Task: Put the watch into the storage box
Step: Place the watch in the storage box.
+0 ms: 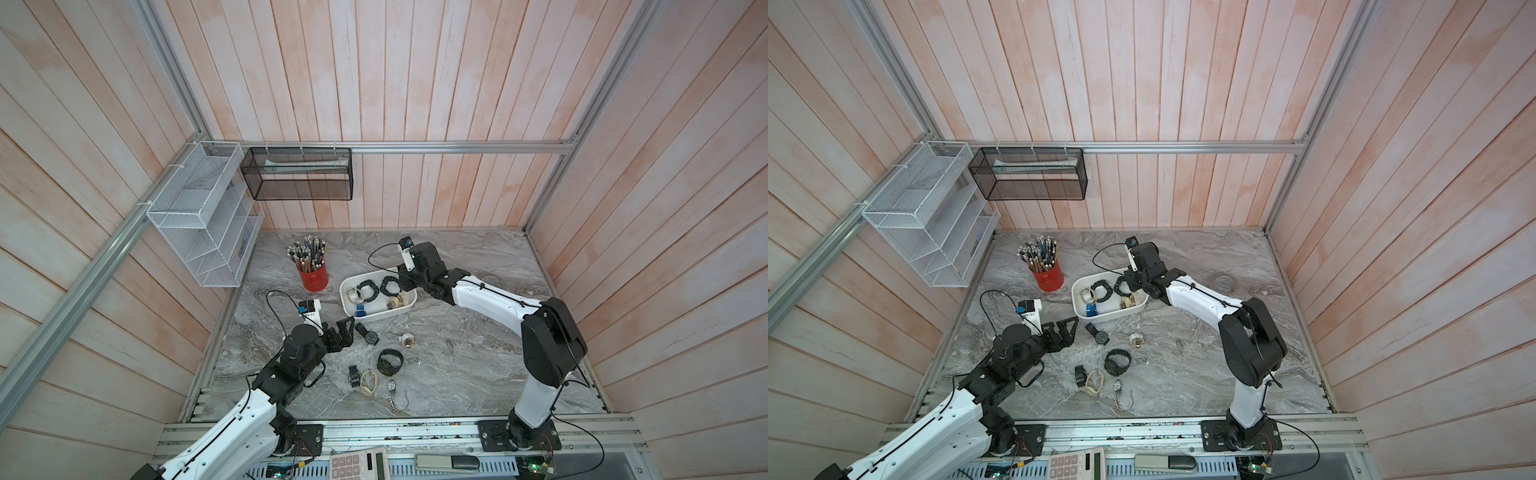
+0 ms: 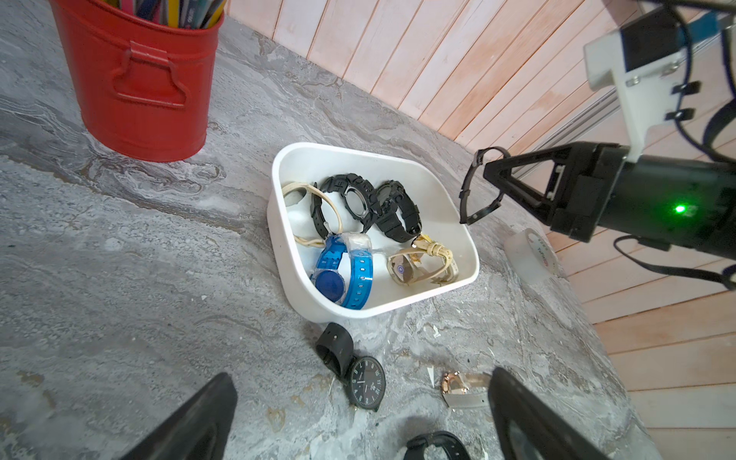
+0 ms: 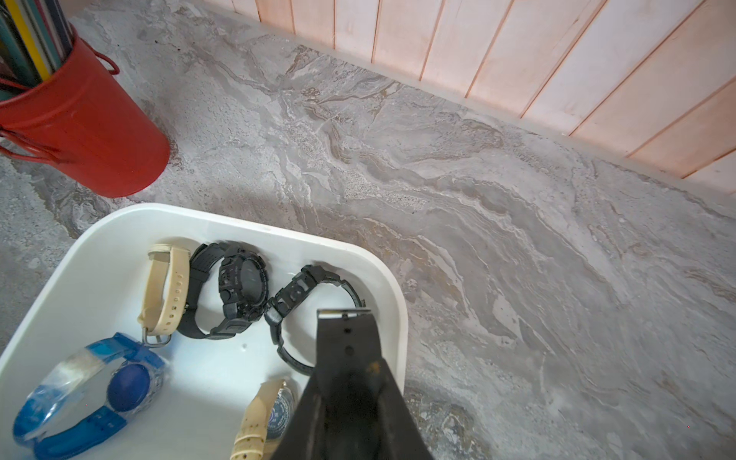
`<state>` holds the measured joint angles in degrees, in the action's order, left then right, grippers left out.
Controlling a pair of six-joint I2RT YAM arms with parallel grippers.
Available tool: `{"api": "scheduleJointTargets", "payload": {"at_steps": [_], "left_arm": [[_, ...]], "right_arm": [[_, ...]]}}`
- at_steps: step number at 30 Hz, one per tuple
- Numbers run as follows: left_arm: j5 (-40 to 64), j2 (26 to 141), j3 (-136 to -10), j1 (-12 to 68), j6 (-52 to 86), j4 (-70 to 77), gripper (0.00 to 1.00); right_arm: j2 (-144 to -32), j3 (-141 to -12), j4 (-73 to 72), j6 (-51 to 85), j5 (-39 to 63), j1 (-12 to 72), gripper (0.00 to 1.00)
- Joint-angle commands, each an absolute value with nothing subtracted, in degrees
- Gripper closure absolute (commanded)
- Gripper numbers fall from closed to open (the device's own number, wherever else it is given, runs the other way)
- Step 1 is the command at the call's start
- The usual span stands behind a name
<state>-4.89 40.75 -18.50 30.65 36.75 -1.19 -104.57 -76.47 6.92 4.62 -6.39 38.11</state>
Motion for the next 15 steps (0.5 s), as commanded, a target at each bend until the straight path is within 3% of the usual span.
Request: {"api": "scheduleJointTargets", "payload": {"at_steps": [1,11,15], "left_arm": [[-4.65,39.74,-17.32,30.41,37.8,-2.2,0.0],[-4.92,38.72,-18.06,30.33,37.8,-4.91,0.0],[-5.01,38.31,-18.37,30.4,38.12,-5.36,0.0]], "right_arm": [[-106.41,-77.96,5.83,3.15,-4.32,37.88,0.79],[-112.26,-79.65,5.06,3.41,-2.78,36.73,0.79],[-113.98,-82.34,7.75,2.83,-2.41,36.65,0.69]]}}
